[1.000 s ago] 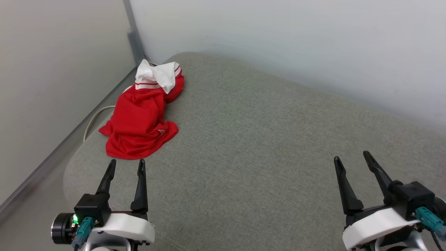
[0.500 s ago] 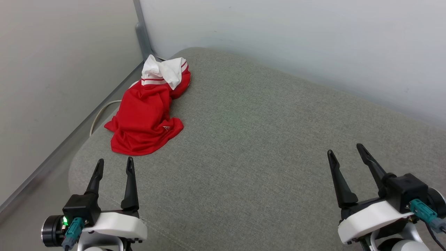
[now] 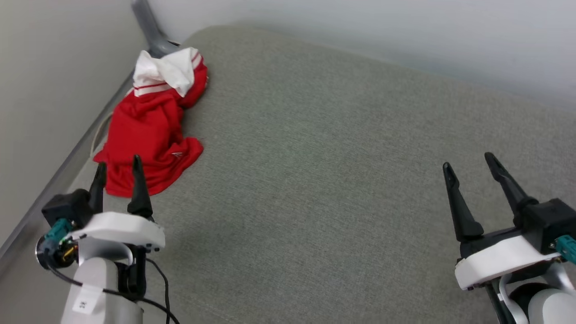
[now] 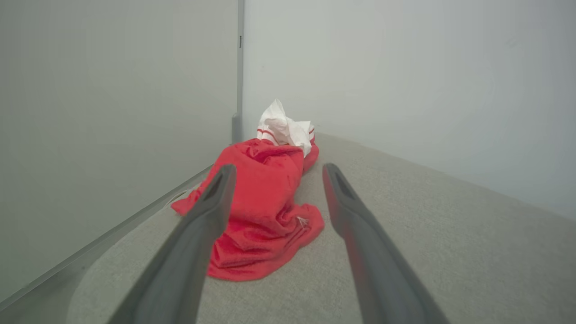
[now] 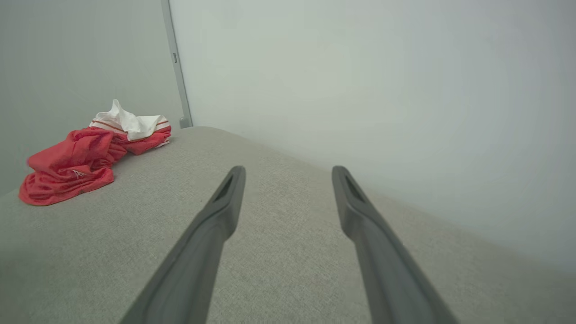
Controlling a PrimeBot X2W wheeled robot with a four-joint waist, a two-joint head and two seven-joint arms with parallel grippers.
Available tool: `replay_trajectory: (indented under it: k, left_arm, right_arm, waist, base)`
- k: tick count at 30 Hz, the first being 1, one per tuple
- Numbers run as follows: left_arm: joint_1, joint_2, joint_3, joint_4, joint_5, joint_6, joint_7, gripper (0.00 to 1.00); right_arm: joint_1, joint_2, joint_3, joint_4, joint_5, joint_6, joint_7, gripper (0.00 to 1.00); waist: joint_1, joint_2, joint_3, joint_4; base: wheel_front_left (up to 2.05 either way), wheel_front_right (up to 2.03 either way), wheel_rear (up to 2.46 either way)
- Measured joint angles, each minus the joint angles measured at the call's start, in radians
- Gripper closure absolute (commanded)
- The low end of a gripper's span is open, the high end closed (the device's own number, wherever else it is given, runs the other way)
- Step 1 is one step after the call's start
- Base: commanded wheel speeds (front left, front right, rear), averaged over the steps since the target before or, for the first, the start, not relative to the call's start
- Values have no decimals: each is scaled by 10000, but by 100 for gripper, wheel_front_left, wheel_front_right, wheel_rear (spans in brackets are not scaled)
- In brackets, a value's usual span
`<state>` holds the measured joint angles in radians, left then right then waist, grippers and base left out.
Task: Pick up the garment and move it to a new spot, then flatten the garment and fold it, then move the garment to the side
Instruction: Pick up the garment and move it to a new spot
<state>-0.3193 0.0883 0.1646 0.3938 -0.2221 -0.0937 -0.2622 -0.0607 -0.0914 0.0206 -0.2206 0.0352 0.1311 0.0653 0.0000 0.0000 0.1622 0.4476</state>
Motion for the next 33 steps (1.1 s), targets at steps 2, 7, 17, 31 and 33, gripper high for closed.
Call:
replay_trajectory:
  k: [2, 7, 17, 31, 33]
  left_arm:
    - [-531, 119, 153, 464, -267, -31, 161, 0]
    - [-2066, 918, 470, 1624, -840, -130, 1066, 0]
    - [-4263, 2824, 681, 3323, -1536, -224, 4493, 0]
    - [-5234, 4017, 1256, 4433, -2671, 77, 8784, 0]
    - [-5227, 4050, 1306, 4351, -2755, 165, 9062, 20]
  right_arm:
    - [-151, -71, -48, -117, -2, 0, 58, 0]
    - [-436, -180, -174, -385, -25, 0, 132, 0]
    - [-1092, -311, -284, -662, -84, 0, 84, 0]
    - [-1853, -617, -113, -673, -8, 0, 56, 0]
    - [-1890, -631, -115, -652, -2, 0, 31, 0]
  waist:
    - [0, 1, 355, -235]
    - [1, 0, 1276, -818]
    - [2, 0, 2960, -1688]
    - [0, 0, 4692, -2293]
    - [0, 1, 4741, -2357]
  base:
    - [0, 0, 0]
    - [0, 0, 0]
    - [0, 0, 0]
    - [0, 0, 0]
    - [0, 0, 0]
